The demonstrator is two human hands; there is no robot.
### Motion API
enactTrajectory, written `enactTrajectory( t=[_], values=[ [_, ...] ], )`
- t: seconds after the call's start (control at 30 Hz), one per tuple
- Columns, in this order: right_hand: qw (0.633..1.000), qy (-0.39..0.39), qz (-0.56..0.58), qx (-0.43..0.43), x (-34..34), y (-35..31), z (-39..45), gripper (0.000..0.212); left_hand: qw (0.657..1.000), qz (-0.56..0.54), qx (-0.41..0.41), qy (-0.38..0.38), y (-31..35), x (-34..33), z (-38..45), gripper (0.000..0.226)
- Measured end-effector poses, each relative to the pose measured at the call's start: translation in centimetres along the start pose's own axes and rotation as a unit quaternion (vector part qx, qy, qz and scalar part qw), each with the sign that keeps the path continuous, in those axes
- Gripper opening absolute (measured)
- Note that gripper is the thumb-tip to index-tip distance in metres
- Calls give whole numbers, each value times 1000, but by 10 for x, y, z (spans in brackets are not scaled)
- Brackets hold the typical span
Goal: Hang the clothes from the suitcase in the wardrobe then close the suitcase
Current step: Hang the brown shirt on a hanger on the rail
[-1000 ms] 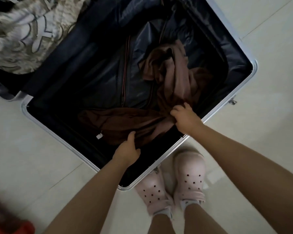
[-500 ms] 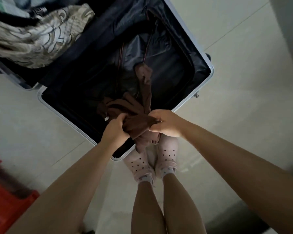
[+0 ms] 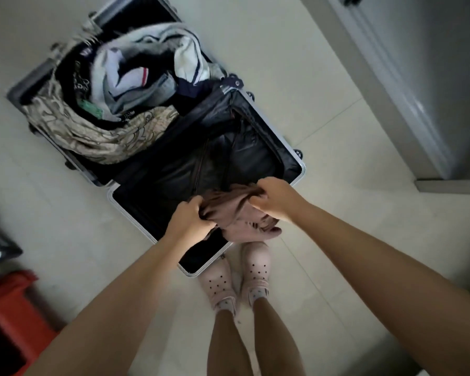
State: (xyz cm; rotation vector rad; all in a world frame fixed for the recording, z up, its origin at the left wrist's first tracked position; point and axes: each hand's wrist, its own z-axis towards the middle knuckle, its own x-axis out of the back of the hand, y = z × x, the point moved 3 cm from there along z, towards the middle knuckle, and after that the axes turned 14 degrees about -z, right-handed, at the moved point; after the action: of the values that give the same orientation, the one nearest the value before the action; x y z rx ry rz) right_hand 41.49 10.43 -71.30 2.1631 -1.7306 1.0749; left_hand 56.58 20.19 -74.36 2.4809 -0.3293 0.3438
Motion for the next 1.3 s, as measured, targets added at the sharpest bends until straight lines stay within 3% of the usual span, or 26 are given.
enactTrajectory(
  t=[0.13,0.43,0.67,0.83,0.97,1.03,1.13,1.23,1.3],
  values=[
    [991,124,34,-39,56,-18,-26,37,998,-5,-41,45,63,41,-26,20],
    [954,278,76,-76,165,-64,-109,42,978,-51,-161,125,170,106,-113,23],
    [908,410,72,-45,270,-85,-229,42,941,-228,-227,101,265,139,-209,17],
    [897,440,30,2,351,-83,-334,42,899,-330,-284,53,350,147,-287,17],
    [854,512,96,3,397,-77,-442,25,886,-319,-336,1,421,136,-370,22],
    [887,457,57,10,407,-74,-481,22,888,-293,-355,-15,443,131,-397,18],
    [922,361,-123,-63,411,-65,-539,31,890,-225,-396,-13,476,120,-446,11],
    [879,443,-138,-107,423,-54,-598,30,880,-93,-465,25,508,106,-494,17],
    [835,542,18,-90,430,-46,-641,25,871,-54,-487,20,527,90,-520,19]
  ],
)
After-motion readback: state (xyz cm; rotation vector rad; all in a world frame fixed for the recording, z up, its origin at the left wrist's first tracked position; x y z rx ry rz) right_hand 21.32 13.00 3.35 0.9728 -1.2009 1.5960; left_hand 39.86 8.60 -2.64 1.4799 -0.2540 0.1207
